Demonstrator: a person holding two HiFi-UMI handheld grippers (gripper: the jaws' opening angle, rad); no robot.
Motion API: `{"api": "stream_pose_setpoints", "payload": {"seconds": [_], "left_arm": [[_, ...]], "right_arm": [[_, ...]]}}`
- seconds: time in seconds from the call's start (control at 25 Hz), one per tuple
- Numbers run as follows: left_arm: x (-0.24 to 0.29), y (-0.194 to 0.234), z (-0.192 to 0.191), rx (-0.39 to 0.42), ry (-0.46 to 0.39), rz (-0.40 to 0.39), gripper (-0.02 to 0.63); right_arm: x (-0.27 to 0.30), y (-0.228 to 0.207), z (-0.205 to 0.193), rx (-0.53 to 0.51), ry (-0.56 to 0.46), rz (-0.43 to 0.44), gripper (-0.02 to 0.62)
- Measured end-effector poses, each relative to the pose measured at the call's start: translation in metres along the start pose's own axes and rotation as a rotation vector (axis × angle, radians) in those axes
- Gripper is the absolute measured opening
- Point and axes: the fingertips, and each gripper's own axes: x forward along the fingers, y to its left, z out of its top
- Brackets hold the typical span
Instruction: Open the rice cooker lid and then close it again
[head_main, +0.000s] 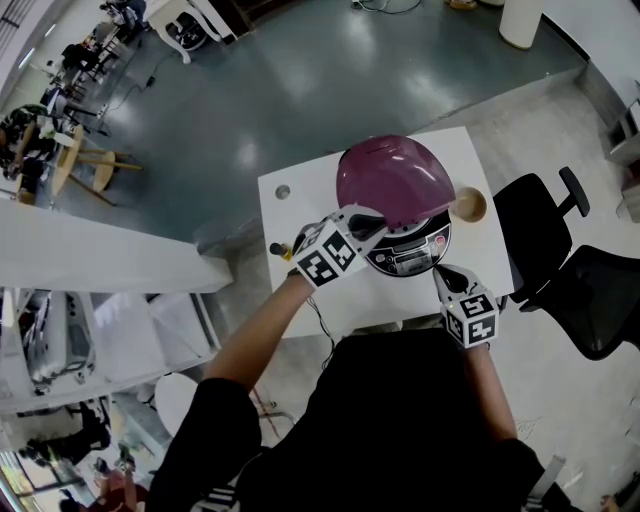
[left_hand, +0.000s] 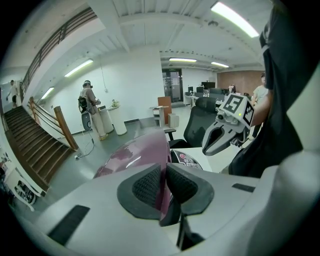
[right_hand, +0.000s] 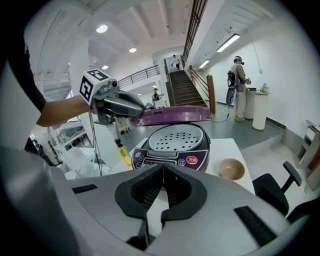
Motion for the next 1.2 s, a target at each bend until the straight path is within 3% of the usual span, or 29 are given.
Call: {"api": "stream_pose_setpoints", "payload": {"seconds": [0.52,1.2], "left_arm": [[0.021,-0.021,-0.024,-0.036,0.007,-0.056,0.031],[0.04,-0.035,-0.047,-0.077,0.021,-0.086,0.025]], "right_arm": [[0.007,0.001,-0.006,-0.006,0.042,0.016,0.0],[0.016,-0.021,0.008,-0.011,0.025,-0.045,0.0]]}}
